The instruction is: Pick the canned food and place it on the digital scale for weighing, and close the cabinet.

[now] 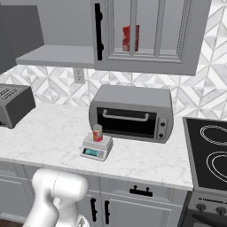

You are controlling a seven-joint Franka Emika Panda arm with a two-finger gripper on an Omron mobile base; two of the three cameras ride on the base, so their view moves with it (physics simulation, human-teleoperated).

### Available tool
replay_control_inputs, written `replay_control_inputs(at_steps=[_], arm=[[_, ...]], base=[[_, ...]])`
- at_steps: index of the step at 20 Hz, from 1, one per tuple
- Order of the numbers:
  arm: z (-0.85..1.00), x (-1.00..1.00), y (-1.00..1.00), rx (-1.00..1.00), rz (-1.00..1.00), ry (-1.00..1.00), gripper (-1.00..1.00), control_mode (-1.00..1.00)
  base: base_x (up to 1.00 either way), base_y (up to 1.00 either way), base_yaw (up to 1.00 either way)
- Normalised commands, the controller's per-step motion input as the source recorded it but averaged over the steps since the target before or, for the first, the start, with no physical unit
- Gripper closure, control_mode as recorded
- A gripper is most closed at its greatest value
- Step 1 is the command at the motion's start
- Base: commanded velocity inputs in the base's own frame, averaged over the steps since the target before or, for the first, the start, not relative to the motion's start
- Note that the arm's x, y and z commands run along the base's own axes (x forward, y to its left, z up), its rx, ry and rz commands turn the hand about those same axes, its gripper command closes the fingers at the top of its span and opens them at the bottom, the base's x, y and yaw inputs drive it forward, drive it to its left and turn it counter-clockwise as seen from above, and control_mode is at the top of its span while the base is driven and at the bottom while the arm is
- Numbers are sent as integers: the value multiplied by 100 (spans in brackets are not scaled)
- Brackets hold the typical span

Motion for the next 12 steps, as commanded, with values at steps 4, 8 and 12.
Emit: replay_control_inputs(at_steps=[4, 8, 12], arm=[[-78, -38, 100, 18, -20, -33, -100, -100], [-80, 9, 100, 20, -23, -22, -100, -100], [-78, 20, 100, 21, -23, -20, -100, -100]], base=[[0, 0, 0], [0, 0, 0], [0, 0, 0]])
